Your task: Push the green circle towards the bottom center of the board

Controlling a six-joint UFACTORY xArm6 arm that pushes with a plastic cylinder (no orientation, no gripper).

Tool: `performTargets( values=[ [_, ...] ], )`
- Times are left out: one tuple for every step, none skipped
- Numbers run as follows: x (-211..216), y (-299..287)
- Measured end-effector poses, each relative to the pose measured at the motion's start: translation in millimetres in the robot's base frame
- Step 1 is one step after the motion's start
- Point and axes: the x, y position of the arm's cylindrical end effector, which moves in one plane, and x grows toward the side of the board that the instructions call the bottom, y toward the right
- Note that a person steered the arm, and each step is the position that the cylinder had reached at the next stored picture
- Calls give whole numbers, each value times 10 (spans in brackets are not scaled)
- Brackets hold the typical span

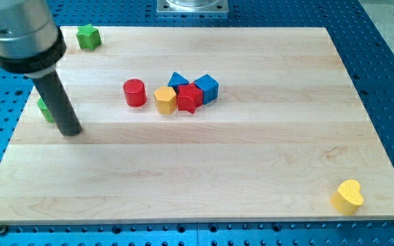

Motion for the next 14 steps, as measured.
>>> performTargets(
  values=[
    [-320,88],
    [-576,670],
    [-676,1206],
    [-1027,658],
    [-1166,-372],
    [-657,-568],
    [-152,-450],
    [532,-72],
    [556,103],
    [185,-45],
    [346,649],
    [623,1282],
    [362,1239],
    [545,768]
  ],
)
